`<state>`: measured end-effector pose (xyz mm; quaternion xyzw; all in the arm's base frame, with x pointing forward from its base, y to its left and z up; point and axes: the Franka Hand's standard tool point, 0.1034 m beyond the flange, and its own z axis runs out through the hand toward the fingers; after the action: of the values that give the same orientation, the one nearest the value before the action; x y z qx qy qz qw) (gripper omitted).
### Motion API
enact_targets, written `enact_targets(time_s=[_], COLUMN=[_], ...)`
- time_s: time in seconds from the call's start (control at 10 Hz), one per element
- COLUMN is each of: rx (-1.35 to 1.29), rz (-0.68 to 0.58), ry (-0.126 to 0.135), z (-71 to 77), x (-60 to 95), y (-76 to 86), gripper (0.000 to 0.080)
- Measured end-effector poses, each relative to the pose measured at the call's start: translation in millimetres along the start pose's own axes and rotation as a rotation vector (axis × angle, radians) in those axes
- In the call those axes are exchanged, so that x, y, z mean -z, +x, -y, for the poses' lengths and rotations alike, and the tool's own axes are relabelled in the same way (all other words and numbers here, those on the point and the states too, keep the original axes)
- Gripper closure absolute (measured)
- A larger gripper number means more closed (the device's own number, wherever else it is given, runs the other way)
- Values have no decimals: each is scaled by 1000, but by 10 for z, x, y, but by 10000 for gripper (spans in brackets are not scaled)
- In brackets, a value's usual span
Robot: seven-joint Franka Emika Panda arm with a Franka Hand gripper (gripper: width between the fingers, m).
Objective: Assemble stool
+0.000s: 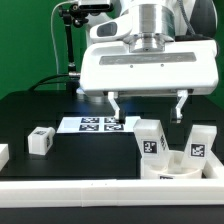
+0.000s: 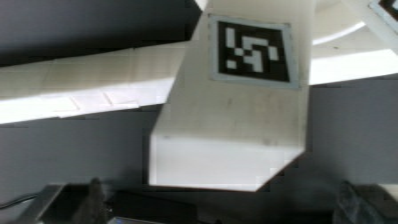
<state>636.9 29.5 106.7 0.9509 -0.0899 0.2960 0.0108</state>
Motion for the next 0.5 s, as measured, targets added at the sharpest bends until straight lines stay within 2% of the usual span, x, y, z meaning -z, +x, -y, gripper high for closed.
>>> enact_targets(time_s=[0.2, 0.4, 0.5], rx=[1, 16, 14], rz=[0, 21, 32], ry=[-1, -9, -6], z=[-9, -126, -118], x=[-3, -5, 7], y=[-1, 4, 5], gripper=[150, 150, 150])
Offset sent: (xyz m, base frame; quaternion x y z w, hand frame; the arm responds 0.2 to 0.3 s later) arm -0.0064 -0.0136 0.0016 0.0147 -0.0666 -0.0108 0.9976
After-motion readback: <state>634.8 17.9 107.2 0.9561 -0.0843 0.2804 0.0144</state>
